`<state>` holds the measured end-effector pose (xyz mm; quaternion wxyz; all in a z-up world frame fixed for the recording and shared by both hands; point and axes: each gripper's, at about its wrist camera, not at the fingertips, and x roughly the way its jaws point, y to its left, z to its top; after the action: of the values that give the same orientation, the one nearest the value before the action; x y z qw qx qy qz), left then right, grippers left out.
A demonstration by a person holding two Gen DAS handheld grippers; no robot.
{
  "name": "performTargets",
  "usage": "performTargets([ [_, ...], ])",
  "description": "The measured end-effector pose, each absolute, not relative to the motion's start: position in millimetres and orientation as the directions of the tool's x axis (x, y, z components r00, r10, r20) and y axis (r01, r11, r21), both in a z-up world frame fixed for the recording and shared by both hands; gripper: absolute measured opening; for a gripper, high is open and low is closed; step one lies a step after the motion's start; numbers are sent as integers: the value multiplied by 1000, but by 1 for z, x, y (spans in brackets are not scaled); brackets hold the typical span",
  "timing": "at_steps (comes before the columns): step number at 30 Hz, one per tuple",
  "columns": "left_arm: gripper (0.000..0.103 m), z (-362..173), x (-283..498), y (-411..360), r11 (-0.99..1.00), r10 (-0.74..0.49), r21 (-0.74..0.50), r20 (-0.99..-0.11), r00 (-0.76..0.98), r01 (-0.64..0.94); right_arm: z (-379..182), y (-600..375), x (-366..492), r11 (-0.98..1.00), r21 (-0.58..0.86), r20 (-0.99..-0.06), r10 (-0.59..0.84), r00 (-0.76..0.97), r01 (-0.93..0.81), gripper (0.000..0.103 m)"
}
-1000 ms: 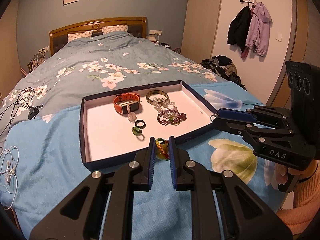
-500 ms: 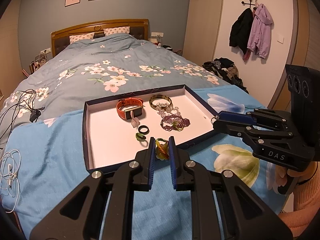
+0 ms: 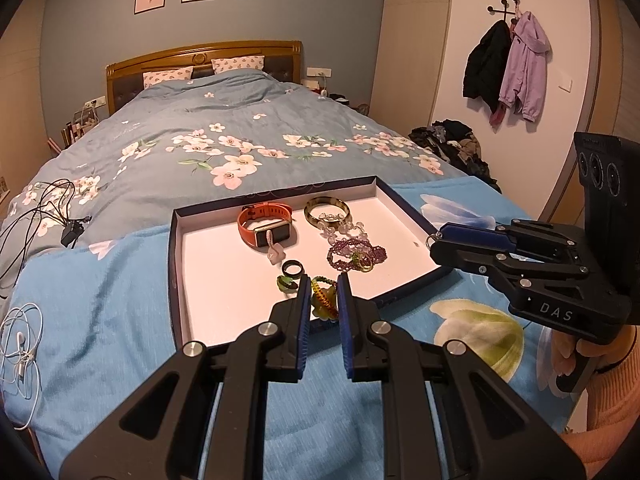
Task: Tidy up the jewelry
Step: 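Carry amber ring to tray with left tool while right tool carries silver ring, then lower amber ring into tray with left tool while right tool lowers silver ring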
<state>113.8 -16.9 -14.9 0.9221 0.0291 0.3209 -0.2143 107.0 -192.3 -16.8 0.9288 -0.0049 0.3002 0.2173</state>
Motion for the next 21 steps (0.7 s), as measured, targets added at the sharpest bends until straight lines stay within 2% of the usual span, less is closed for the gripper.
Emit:
performTargets([
  [21,13,-15,128,-18,914,-358,-69,-595,719,399,-22,-194,127,911,130,-571,392,721,-392,18],
])
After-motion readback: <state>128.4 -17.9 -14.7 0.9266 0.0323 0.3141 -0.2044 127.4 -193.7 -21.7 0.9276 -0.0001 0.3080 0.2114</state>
